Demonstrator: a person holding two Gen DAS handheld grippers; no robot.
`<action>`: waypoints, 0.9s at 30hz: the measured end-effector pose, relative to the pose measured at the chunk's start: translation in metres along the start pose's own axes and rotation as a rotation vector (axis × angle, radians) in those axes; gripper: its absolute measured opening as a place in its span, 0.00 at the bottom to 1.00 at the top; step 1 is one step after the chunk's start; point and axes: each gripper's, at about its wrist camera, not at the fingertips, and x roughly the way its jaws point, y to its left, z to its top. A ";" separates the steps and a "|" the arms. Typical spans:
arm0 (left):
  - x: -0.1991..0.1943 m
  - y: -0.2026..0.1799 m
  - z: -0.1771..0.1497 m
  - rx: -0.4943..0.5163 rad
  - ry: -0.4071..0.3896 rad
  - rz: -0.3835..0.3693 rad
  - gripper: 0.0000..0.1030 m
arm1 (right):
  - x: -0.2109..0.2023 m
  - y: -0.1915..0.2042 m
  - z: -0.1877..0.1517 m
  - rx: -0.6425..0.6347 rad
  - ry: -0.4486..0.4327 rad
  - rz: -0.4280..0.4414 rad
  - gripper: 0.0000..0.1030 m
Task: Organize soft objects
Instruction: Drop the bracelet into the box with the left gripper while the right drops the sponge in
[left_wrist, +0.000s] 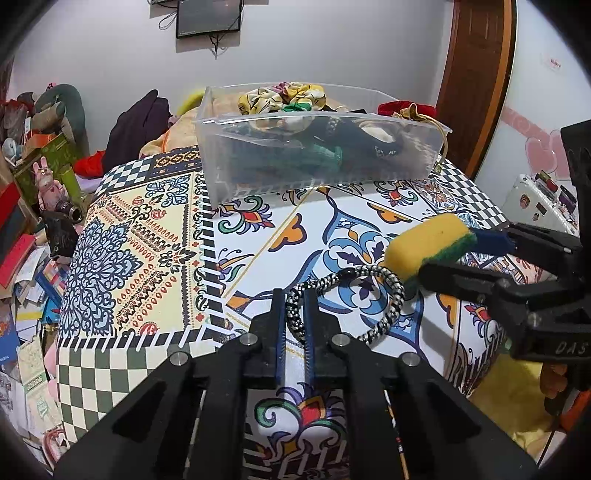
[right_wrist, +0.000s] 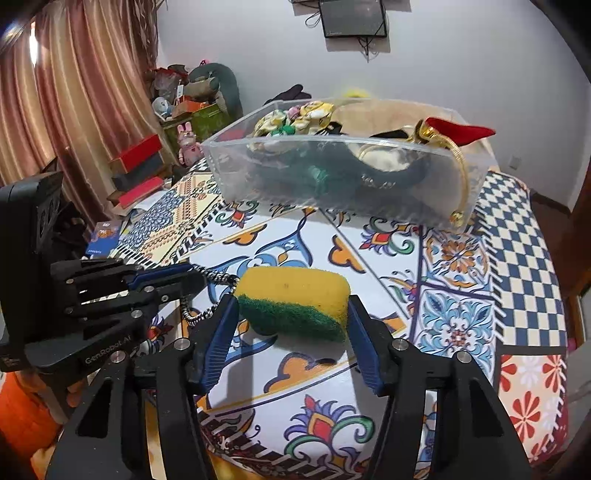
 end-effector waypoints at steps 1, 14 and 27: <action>-0.002 0.000 0.001 0.002 -0.006 0.003 0.08 | -0.002 -0.001 0.001 0.001 -0.006 -0.004 0.53; -0.045 0.003 0.051 0.006 -0.171 0.003 0.08 | -0.044 -0.021 0.036 0.008 -0.144 -0.059 0.53; -0.055 0.004 0.108 -0.021 -0.303 0.020 0.08 | -0.056 -0.029 0.082 -0.003 -0.282 -0.120 0.54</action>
